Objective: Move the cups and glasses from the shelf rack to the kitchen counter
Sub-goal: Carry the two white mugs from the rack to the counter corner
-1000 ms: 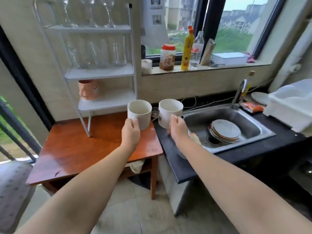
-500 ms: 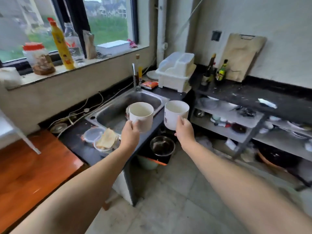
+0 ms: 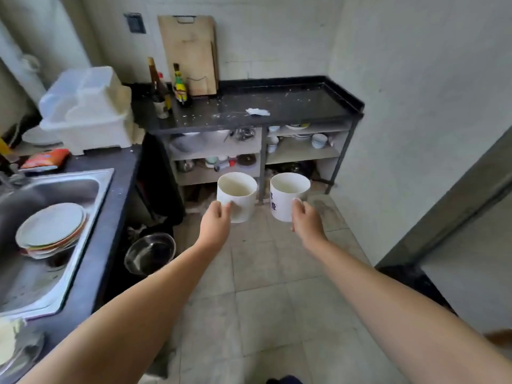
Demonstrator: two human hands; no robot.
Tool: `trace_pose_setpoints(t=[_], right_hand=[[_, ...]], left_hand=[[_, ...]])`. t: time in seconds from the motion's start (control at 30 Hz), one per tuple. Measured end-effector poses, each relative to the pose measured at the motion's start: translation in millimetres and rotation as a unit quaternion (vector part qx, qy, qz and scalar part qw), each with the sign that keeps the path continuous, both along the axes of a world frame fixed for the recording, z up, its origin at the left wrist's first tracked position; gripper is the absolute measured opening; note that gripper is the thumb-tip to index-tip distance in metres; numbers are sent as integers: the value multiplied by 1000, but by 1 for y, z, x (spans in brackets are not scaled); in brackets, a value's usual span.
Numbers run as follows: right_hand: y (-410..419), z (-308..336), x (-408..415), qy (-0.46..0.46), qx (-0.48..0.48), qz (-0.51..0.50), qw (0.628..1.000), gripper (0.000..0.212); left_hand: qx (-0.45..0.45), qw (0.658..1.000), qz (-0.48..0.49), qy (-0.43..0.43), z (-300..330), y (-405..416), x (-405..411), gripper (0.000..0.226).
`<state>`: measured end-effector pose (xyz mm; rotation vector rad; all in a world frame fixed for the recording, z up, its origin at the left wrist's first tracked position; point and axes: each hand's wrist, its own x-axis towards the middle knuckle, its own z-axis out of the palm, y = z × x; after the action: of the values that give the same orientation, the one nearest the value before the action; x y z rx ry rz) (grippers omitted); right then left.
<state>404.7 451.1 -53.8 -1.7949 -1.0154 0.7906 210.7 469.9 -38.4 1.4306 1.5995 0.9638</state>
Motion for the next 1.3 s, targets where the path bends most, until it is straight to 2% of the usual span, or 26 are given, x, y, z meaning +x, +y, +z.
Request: trace_pose_setpoints(t=[0.3,0.57,0.7,0.93,1.13,1.3], right_hand=[[-43,-26,145,-11,-61,-133,989,33],[-6,-42,258,-30,-85,-115,989,34],[41,-42,317,-28,-92,-98,990,36],[139,-36,378,-18,-93,-76,993,34],[265,-30,416,-15,-79,-75,994,31],[376,-12,441,1,-61,-96,994,31]], left_hand=[[-70,988,-139,-18,-39,16,156,22],[-124,980,-148,-43,-60,55,268,25],[-142,982,-114,-55,-65,92,329,27],[-116,988,-89,-49,-60,182,386,25],[-86,991,-95,-39,-57,312,425,28],[-65,991,-108,-38,-30,430,449,28]])
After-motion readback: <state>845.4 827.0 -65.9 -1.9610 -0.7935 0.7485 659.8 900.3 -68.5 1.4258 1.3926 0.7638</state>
